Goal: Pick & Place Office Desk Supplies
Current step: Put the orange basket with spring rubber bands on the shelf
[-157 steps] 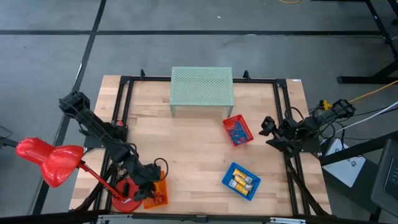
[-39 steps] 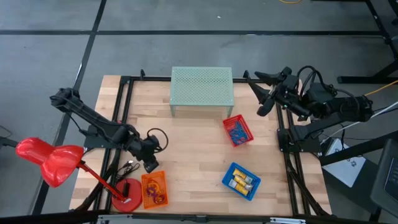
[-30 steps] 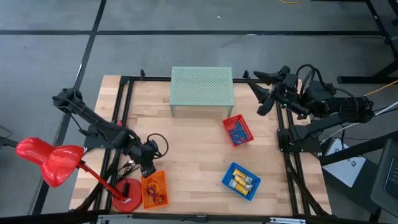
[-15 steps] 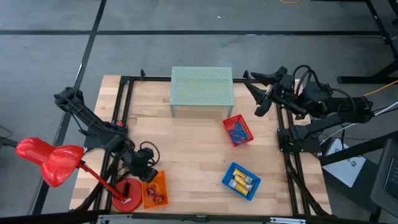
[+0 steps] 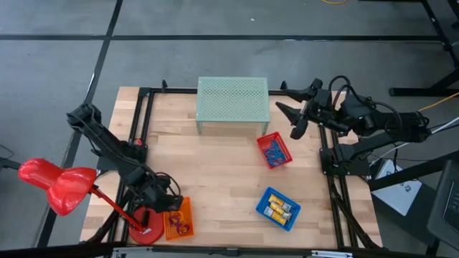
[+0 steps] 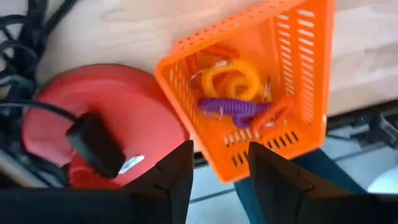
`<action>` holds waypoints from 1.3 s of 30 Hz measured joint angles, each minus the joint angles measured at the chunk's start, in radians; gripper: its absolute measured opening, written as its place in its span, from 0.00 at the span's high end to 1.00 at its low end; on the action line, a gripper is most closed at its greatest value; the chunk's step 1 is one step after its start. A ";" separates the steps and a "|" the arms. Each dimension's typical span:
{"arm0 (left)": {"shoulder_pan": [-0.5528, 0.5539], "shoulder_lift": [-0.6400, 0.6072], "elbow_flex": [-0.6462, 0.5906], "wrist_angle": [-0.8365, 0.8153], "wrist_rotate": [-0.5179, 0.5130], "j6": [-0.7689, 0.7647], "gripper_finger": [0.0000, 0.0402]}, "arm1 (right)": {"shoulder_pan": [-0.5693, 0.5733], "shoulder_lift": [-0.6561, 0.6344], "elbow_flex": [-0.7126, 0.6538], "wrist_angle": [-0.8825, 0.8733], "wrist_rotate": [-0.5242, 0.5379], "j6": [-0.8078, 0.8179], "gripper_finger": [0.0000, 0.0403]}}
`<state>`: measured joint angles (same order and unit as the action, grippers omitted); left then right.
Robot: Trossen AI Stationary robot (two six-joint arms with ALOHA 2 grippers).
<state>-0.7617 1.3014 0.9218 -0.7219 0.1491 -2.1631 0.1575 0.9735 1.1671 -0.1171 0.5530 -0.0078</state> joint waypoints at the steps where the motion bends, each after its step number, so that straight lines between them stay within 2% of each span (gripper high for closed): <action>1: 0.003 0.020 0.000 0.014 0.000 -0.006 0.63 | -0.005 0.001 0.000 -0.001 -0.010 0.000 0.43; 4: 0.011 0.078 0.000 0.060 0.014 -0.020 0.63 | -0.018 0.001 0.000 -0.001 -0.045 0.004 0.43; 9: 0.018 0.157 0.000 0.111 0.134 -0.047 0.63 | -0.040 0.001 0.000 -0.003 -0.096 0.025 0.43; 14: 0.002 0.174 0.000 0.124 0.231 -0.083 0.63 | -0.063 0.001 0.000 -0.004 -0.102 0.026 0.43; 26: 0.033 0.189 0.000 0.129 0.227 -0.096 0.63 | -0.079 0.001 0.000 -0.004 -0.104 0.037 0.43; 36: 0.031 0.277 -0.001 0.191 0.231 -0.103 0.63 | -0.104 0.001 0.000 -0.009 -0.104 0.031 0.43; 39: 0.031 0.303 -0.001 0.196 0.231 -0.103 0.63 | -0.117 0.001 0.000 -0.012 -0.134 0.037 0.43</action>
<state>-0.7311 1.6042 0.9211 -0.5259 0.3798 -2.2665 0.0406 0.9741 1.1671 -0.1287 0.4189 0.0294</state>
